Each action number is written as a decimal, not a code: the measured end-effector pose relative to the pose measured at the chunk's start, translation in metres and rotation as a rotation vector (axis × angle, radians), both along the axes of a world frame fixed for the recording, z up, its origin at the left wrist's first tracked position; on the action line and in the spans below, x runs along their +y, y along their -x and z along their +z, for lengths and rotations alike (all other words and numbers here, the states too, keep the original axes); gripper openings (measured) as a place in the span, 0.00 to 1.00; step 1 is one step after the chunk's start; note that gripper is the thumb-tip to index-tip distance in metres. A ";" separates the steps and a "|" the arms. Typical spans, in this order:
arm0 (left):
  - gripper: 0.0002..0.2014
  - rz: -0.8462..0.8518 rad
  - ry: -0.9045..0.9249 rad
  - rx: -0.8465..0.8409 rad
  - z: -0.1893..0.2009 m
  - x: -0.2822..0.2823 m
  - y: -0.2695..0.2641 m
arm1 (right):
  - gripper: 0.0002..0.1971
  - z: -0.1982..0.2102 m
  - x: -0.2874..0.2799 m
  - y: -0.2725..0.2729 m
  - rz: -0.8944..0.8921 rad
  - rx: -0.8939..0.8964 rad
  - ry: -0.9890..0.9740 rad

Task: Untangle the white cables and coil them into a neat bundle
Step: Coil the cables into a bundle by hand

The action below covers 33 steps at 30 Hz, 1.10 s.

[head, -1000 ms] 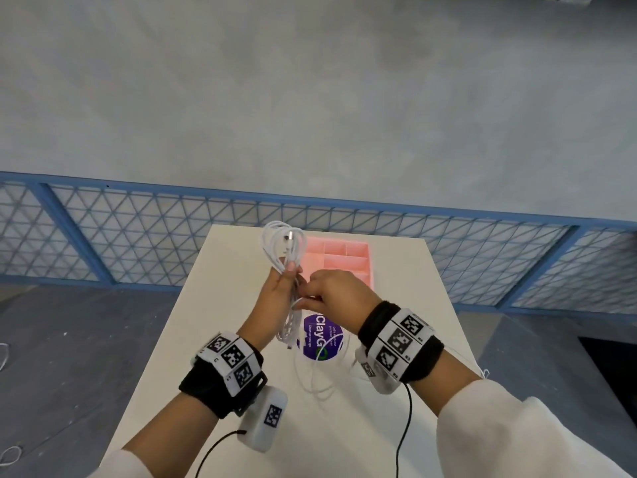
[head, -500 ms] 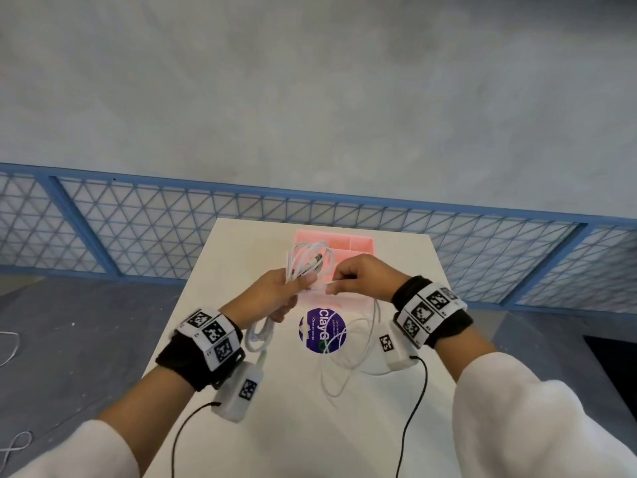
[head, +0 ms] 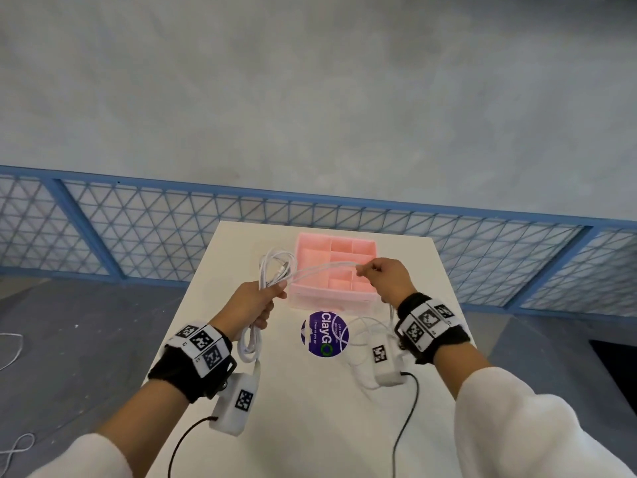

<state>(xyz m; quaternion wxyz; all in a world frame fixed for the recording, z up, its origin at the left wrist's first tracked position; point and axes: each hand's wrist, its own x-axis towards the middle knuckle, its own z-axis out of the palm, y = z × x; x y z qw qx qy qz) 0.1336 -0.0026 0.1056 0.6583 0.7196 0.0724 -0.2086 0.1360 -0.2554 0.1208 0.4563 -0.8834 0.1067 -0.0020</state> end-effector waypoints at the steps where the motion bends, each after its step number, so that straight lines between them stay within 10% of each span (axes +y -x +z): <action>1: 0.18 0.019 0.006 0.003 -0.002 -0.006 0.000 | 0.11 0.001 0.011 0.000 -0.075 -0.071 0.027; 7: 0.32 0.058 0.104 -0.075 0.003 -0.041 0.002 | 0.21 0.002 0.092 0.038 0.265 -0.294 0.206; 11: 0.39 0.029 0.169 -0.089 0.001 -0.050 0.004 | 0.10 -0.004 0.104 0.045 0.363 -0.276 0.155; 15: 0.32 -0.013 0.316 -0.066 -0.005 -0.046 0.008 | 0.13 0.000 0.093 0.044 0.435 -0.289 0.034; 20: 0.18 -0.063 0.517 -0.054 -0.004 -0.048 0.012 | 0.06 -0.001 0.080 0.035 0.121 -0.298 -0.257; 33: 0.14 -0.001 0.369 -0.175 -0.002 -0.041 0.001 | 0.04 -0.016 0.061 0.031 0.370 -0.074 0.023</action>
